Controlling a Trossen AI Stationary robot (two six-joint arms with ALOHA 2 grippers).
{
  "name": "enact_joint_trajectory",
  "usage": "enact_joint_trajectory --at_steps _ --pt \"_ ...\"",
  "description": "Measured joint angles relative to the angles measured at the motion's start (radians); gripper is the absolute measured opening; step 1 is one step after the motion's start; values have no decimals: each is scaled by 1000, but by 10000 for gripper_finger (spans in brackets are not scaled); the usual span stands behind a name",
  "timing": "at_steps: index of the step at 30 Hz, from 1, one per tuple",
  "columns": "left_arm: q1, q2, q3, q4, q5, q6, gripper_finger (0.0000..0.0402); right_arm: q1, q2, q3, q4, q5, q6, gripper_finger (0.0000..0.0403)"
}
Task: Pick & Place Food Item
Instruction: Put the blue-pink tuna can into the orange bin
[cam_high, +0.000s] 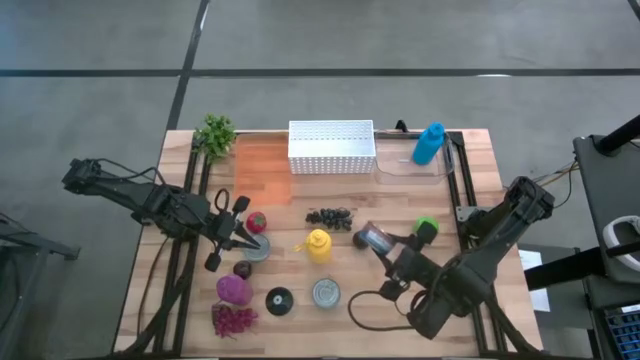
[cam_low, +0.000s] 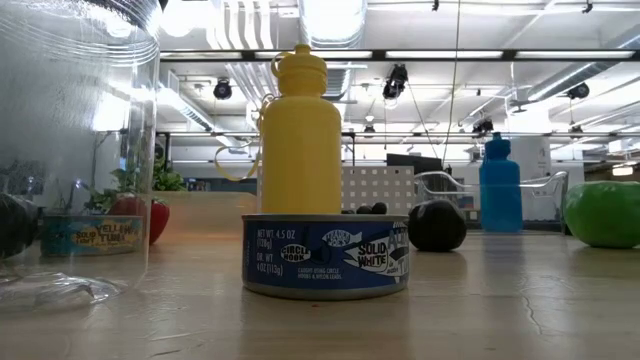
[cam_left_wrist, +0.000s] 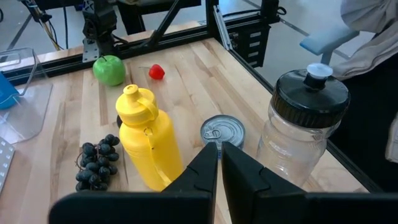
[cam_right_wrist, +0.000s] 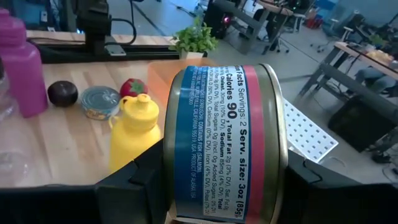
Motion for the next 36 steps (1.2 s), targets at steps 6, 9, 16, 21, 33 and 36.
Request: enact_joint_trajectory --at_steps 6,9,16,21,33,36 --pt "0 0 0 0 0 0 26 -22 -39 0 -1 -23 -55 185" --pt "0 0 0 0 0 0 26 -42 -60 0 -1 -28 -95 185" --pt "0 0 0 3 0 -23 26 -124 -105 0 -1 -86 -200 185" --pt "0 0 0 11 0 -90 26 -195 -120 -1 4 -176 -266 185" --pt "0 0 0 28 -29 -102 26 -455 -130 -3 157 -391 -546 185" --pt "0 0 0 36 -76 -102 26 -536 -128 -7 251 -495 -676 185"
